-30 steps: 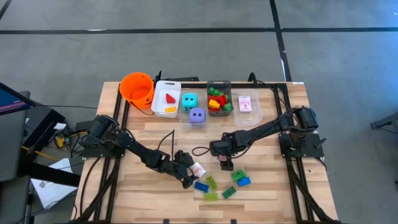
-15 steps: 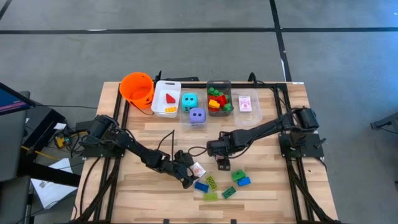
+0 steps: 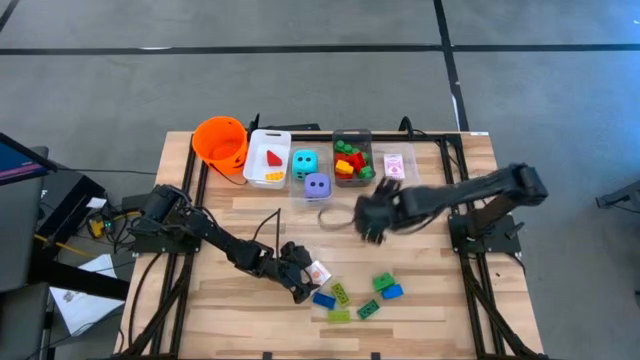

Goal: Pick & Place Toys
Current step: Put the red deck of cards into the right transparent bin

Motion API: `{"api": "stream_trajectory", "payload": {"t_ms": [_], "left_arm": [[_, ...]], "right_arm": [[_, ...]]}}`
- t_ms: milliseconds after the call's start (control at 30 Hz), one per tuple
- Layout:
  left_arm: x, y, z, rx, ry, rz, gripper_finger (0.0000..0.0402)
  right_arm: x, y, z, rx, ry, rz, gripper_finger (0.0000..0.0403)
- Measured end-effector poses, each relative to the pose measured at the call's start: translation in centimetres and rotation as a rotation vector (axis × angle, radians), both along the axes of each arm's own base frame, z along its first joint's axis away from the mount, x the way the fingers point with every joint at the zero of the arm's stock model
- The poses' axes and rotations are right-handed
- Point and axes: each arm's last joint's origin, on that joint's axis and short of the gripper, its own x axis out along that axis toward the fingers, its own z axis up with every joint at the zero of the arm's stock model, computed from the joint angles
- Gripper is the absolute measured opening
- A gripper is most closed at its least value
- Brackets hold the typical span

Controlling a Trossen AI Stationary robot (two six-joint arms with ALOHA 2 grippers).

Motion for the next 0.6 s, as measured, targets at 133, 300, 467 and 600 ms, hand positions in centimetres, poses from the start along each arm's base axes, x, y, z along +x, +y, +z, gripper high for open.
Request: {"api": "stream_trajectory", "payload": {"t_ms": [133, 300, 467, 600], "left_arm": [[0.0, 0.0, 0.0, -0.011, -0.003, 0.006, 0.0397], [0.0, 0.0, 0.0, -0.017, -0.004, 0.011, 0.0397], [0.0, 0.0, 0.0, -0.018, -0.004, 0.01, 0.0397], [0.0, 0.0, 0.0, -0.018, -0.003, 0.01, 0.0397]], "right_arm": [[-3.3, -3.6, 3.2, -0.08, -0.048, -0.204, 0.0298], [-7.2, -8.2, 6.3, -0.087, -0.127, -0.393, 0.0298], [-9.4, -11.3, 7.9, -0.116, -0.18, -0.47, 0.0298], [-9.9, -13.2, 8.1, -0.093, -0.203, -0.51, 0.0298]]}}
